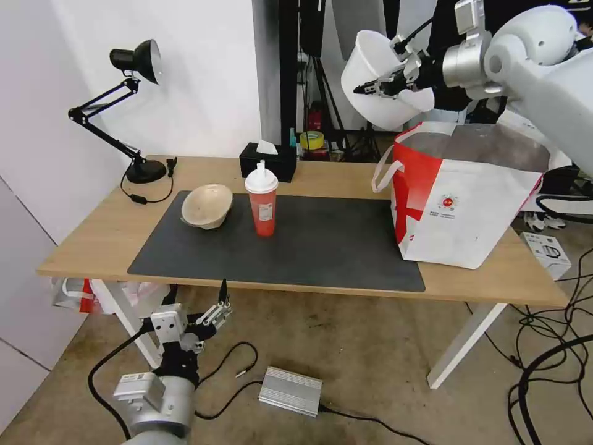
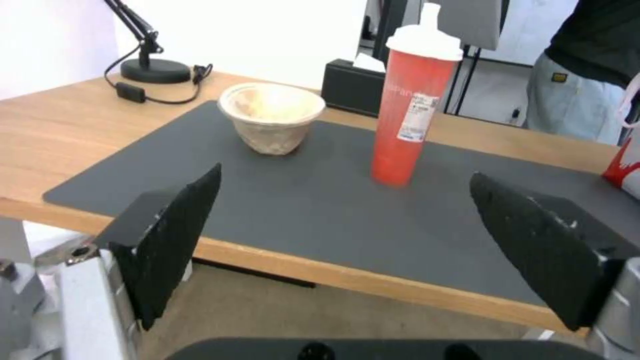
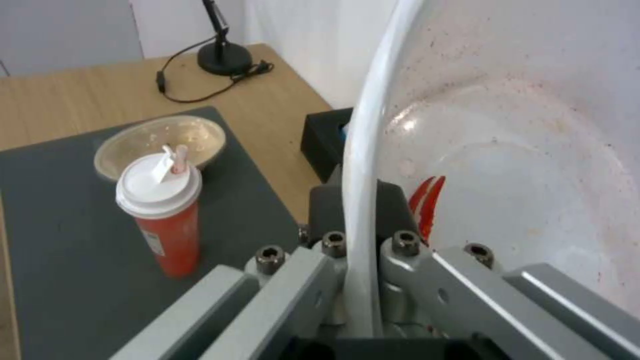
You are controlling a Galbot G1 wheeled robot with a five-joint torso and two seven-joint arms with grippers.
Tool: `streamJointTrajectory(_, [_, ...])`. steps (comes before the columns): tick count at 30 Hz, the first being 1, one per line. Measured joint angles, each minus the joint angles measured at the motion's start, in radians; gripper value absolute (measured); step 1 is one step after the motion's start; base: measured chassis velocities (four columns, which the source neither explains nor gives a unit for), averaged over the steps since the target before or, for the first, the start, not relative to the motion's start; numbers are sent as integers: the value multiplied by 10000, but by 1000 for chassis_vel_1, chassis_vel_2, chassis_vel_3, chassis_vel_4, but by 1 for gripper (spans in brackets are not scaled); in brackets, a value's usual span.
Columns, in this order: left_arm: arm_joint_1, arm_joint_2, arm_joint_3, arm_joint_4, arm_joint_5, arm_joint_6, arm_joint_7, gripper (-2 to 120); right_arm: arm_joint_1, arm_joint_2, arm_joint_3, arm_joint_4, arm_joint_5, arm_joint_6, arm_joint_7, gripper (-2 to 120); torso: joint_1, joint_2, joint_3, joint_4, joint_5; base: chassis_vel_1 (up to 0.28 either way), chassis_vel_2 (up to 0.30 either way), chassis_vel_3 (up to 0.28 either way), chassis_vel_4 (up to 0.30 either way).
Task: Pick up the trash from the table and place it into the takeout bag.
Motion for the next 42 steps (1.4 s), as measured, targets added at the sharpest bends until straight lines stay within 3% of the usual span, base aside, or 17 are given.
streamJointTrajectory(42, [91,144,-15,-40,-45,19,-17,100,-814,-2030,353,1138,254,-13,79,0,-1,0,0,1,-1,0,0,0,0])
